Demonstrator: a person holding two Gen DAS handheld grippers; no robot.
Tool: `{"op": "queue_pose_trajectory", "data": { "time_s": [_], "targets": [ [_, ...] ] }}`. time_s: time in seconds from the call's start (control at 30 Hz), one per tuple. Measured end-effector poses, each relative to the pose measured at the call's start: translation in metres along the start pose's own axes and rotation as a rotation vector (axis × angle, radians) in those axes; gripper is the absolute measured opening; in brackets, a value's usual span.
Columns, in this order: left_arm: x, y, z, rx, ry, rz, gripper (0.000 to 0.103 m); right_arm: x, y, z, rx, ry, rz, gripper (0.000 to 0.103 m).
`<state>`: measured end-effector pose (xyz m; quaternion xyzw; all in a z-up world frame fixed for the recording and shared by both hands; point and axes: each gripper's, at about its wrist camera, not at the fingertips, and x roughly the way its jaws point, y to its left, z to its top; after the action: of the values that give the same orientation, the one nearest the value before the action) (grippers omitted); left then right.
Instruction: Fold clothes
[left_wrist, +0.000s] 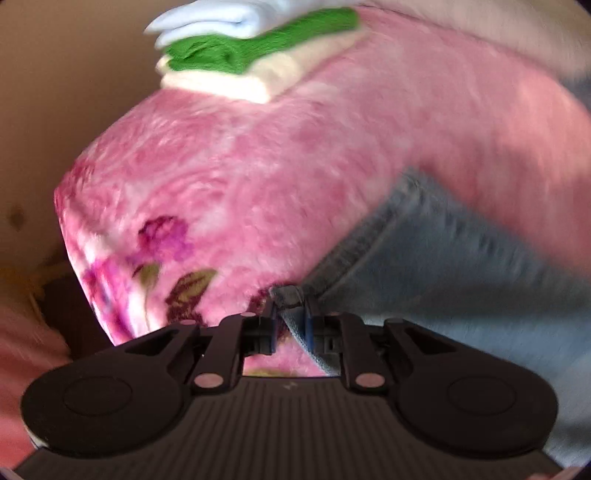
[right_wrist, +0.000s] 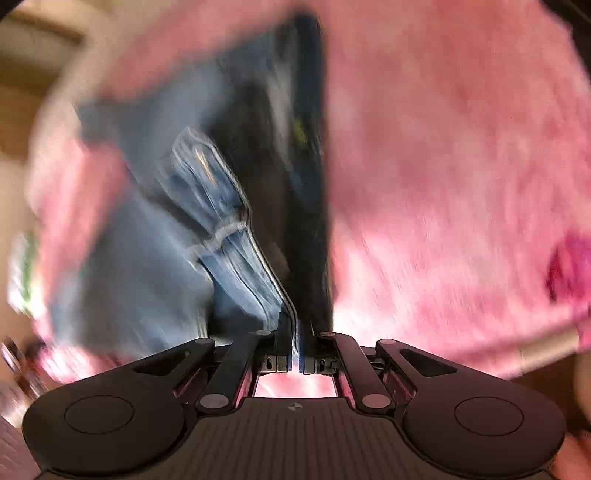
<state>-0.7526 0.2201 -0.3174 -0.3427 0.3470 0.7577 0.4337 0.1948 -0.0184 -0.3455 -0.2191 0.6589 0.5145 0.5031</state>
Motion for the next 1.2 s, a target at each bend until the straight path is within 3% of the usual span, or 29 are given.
{"op": "queue_pose_trajectory", "data": {
  "time_s": [0.13,0.2,0.33,0.5,0.57,0.63,0.7,0.87,0.97,1.13,1.2],
  "targets": [
    [-0.003,-0.013,0.002,0.141,0.006,0.043,0.017,0.013,0.012,0.006,0.005,-0.032,-0.046,0.001],
    [-0.014,-0.01,0.004,0.17,-0.009,0.047,0.022,0.012,0.018,0.006,-0.008,-0.036,-0.054,0.007],
    [-0.048,-0.005,0.001,0.13,-0.036,0.047,0.023,0.002,0.024,0.0,-0.007,-0.085,-0.045,0.044],
    [-0.096,-0.029,-0.02,0.238,-0.058,-0.03,0.022,0.003,0.029,-0.01,-0.025,-0.139,-0.051,0.046],
    [-0.112,-0.053,-0.029,0.333,-0.065,-0.121,0.021,0.005,0.031,-0.012,-0.031,-0.162,-0.064,0.046],
    [-0.128,-0.085,-0.041,0.46,-0.062,-0.248,0.021,0.005,0.029,-0.013,-0.026,-0.175,-0.06,0.046],
    [-0.143,-0.126,-0.056,0.658,-0.085,-0.367,0.023,0.008,0.028,-0.011,-0.025,-0.176,-0.059,0.046],
    [-0.178,-0.209,-0.104,1.179,-0.233,-0.583,0.033,0.005,0.03,-0.012,-0.044,-0.172,-0.053,0.046],
    [-0.182,-0.232,-0.128,1.402,-0.287,-0.632,0.035,0.004,0.03,-0.013,-0.058,-0.17,-0.054,0.046],
    [-0.171,-0.249,-0.152,1.64,-0.325,-0.657,0.035,0.006,0.035,-0.017,-0.096,-0.163,-0.047,0.046],
    [-0.166,-0.256,-0.163,1.731,-0.336,-0.647,0.028,0.007,0.036,-0.017,-0.112,-0.162,-0.054,0.046]
  ]
}}
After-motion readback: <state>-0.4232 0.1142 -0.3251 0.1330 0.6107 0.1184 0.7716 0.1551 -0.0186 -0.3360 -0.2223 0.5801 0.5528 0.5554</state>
